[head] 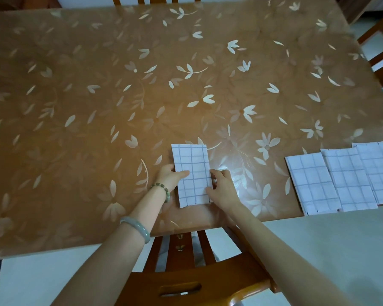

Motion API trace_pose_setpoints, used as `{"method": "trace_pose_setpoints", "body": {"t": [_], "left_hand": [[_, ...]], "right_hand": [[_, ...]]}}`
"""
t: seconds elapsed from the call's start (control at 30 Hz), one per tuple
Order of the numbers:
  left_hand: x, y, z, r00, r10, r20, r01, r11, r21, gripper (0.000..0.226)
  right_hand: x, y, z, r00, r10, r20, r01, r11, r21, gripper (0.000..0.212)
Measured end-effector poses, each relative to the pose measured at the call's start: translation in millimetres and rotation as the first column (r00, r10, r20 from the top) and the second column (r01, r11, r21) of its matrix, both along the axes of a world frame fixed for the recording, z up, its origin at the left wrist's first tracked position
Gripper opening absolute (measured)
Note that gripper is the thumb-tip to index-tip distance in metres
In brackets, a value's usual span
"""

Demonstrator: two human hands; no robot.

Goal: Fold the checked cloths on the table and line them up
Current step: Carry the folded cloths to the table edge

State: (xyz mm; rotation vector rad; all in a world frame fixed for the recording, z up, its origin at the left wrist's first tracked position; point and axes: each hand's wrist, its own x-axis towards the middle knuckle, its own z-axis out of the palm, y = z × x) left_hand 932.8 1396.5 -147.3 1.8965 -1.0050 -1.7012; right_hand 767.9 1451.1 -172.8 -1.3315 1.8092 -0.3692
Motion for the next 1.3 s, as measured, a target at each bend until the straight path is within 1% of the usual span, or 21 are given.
{"method": "trace_pose_setpoints", "body": {"t": [0.07,0.1,0.17,0.23,0.27,0.33,0.4,0.47,0.53,0.6,0.67,0.73,0.77,0.83,0.87,0.97,1.0,1.07,1.17,1.23,1.3], "left_hand": [[-3,4,2,0.997,-0.006,-0.078,0.009,0.999,0.036,0.013],[-5,6,4,0.992,0.021,-0.125,-0.015,0.999,0.051,0.017],[-7,11,7,0.967,0.099,-0.235,-0.084,0.994,0.072,0.025],[-9,14,14,0.935,0.13,-0.331,-0.114,0.991,0.066,0.029],[-9,16,19,0.916,0.13,-0.379,-0.115,0.991,0.061,0.03],[-9,20,30,0.878,0.114,-0.465,-0.102,0.993,0.052,0.034],[-8,23,39,0.853,0.091,-0.515,-0.081,0.996,0.042,0.034],[-6,23,48,0.85,0.091,-0.518,-0.089,0.996,0.03,0.031],[-3,20,58,0.847,0.105,-0.521,-0.109,0.994,0.022,0.027],[0,16,72,0.844,0.121,-0.522,-0.132,0.991,0.016,0.019],[3,12,84,0.878,0.09,-0.471,-0.116,0.993,-0.025,0.011],[7,8,98,0.913,0.017,-0.408,-0.05,0.996,-0.07,0.008],[9,6,105,0.925,-0.023,-0.38,-0.012,0.996,-0.089,0.01],[6,8,118,0.933,-0.102,-0.346,0.065,0.991,-0.118,0.01],[4,10,123,0.932,-0.136,-0.335,0.095,0.986,-0.135,0.008],[-14,18,139,0.918,-0.246,-0.31,0.195,0.963,-0.186,0.01],[-22,21,143,0.911,-0.284,-0.299,0.233,0.953,-0.195,0.013],[-43,29,151,0.886,-0.362,-0.288,0.308,0.926,-0.217,0.014],[-82,42,162,0.838,-0.457,-0.298,0.397,0.886,-0.241,0.014],[-109,52,166,0.813,-0.494,-0.309,0.434,0.867,-0.244,0.015],[-136,61,168,0.784,-0.542,-0.301,0.483,0.839,-0.253,0.015]], "right_hand": [[-2,0,1,0.998,-0.032,0.045,0.032,0.999,0.016,0.053],[-3,0,4,0.994,-0.059,0.088,0.058,0.998,0.013,0.052],[-8,1,12,0.96,-0.142,0.242,0.147,0.989,-0.006,0.044],[-12,2,29,0.854,-0.235,0.465,0.233,0.97,0.062,0.049],[-14,1,37,0.79,-0.267,0.552,0.24,0.963,0.123,0.051],[-18,4,51,0.699,-0.281,0.658,0.169,0.958,0.23,0.05],[-18,8,66,0.616,-0.3,0.729,0.118,0.949,0.291,0.046],[-18,14,80,0.601,-0.324,0.73,0.124,0.941,0.316,0.038],[-21,19,92,0.652,-0.309,0.693,0.126,0.945,0.302,0.033],[-22,27,102,0.731,-0.282,0.621,0.116,0.949,0.294,0.029],[-21,39,111,0.768,-0.289,0.572,0.134,0.945,0.297,0.027],[-18,54,123,0.778,-0.313,0.545,0.168,0.939,0.3,0.031],[-17,62,128,0.771,-0.333,0.543,0.187,0.933,0.307,0.038],[-20,82,141,0.707,-0.412,0.575,0.246,0.905,0.347,0.052],[-23,91,146,0.662,-0.446,0.603,0.276,0.892,0.357,0.053],[-36,122,162,0.53,-0.531,0.661,0.432,0.84,0.329,0.039],[-41,134,167,0.481,-0.56,0.674,0.489,0.81,0.325,0.035],[-54,156,171,0.393,-0.597,0.699,0.592,0.746,0.304,0.035],[-76,184,173,0.264,-0.64,0.722,0.746,0.61,0.268,0.031],[-93,201,174,0.166,-0.645,0.746,0.806,0.524,0.274,0.031],[-110,217,178,0.1,-0.641,0.761,0.843,0.46,0.277,0.026]]}}
